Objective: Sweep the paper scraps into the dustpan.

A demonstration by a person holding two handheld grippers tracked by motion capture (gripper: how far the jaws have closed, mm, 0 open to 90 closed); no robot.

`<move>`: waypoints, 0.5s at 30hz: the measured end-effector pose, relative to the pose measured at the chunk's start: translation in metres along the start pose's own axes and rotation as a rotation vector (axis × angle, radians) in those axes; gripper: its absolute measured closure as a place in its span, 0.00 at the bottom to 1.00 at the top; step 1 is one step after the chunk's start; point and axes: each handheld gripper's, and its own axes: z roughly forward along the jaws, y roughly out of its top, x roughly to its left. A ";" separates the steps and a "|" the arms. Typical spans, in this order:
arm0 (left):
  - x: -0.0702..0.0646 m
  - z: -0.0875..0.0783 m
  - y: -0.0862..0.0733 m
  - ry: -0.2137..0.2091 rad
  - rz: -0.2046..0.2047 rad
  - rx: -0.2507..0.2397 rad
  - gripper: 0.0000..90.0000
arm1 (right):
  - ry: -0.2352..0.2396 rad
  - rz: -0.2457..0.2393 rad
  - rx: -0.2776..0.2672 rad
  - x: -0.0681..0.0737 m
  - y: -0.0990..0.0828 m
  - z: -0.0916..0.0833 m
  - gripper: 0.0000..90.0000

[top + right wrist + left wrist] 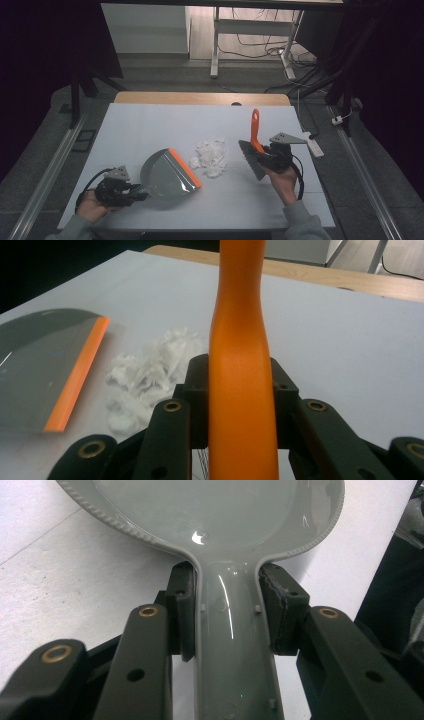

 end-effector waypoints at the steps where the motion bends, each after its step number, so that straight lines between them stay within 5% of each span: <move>1: 0.000 0.001 0.000 -0.003 -0.003 -0.002 0.69 | 0.002 -0.005 0.000 0.000 0.005 0.007 0.78; 15: 0.000 0.004 0.003 -0.011 0.004 0.002 0.69 | 0.033 0.046 0.012 -0.001 0.023 0.052 0.78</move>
